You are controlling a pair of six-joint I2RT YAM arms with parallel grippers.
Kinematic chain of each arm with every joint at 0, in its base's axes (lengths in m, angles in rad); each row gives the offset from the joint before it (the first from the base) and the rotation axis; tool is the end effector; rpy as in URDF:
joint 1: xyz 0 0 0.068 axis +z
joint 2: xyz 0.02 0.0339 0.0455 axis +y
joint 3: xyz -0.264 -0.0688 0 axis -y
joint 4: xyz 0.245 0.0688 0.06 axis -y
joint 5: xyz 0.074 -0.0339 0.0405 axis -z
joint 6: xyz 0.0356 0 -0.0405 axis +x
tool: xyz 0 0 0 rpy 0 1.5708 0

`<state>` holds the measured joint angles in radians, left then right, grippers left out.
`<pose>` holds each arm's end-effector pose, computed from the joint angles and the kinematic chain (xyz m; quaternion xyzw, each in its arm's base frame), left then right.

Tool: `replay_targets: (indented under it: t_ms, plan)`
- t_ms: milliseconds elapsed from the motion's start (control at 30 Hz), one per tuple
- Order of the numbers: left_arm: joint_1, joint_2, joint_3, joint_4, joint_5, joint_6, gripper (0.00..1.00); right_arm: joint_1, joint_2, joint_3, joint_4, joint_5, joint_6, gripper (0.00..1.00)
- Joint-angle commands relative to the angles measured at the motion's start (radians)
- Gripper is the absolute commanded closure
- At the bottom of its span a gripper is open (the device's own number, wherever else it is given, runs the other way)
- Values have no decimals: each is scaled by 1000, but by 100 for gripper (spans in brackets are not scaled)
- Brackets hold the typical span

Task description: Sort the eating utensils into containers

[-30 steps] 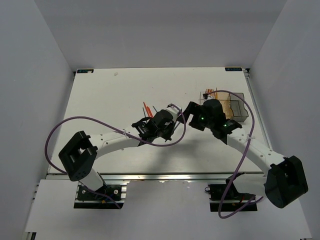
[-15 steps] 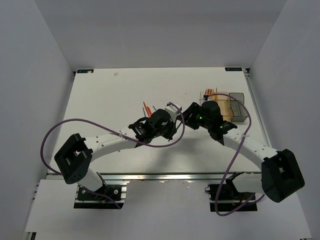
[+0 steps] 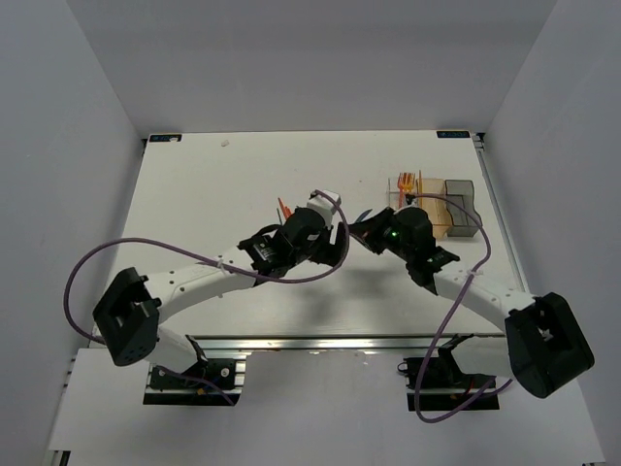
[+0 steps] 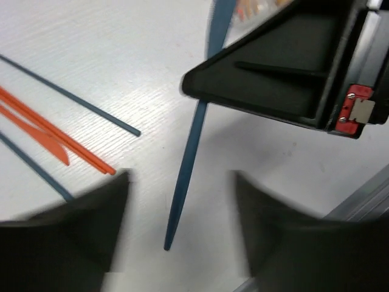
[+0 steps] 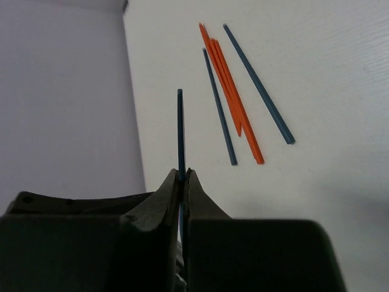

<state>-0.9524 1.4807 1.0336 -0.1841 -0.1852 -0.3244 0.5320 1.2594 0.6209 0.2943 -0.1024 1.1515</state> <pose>0.1973 -0.2660 0.2603 0.2344 0.8574 -0.2024 0.4111 0.2348 0.1424 0.2300 0.2209 0.7868 0.4566 0.3517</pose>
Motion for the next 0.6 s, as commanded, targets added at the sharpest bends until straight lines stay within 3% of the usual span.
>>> replay_targets:
  t_ms: [0, 167, 333, 400, 467, 567]
  plan:
    - [-5, -118, 31, -67, -164, -149, 3, -1, -78, -61, 196, 159, 172, 100]
    - [-5, -327, -91, -37, -321, -476, 2, 25, -175, -276, 468, 430, 381, 100]
    - [-5, -427, -159, 139, -274, -579, 2, 29, -216, -363, 777, 494, 331, 100]
    - [-6, -409, -139, 223, -200, -590, 2, 29, -225, -377, 828, 481, 306, 100]
    - [-5, -393, -103, 170, -226, -642, 2, 31, -264, -410, 861, 504, 315, 100]
    - [-5, -448, -225, 354, -226, -754, 2, 31, -317, -443, 939, 562, 278, 100]
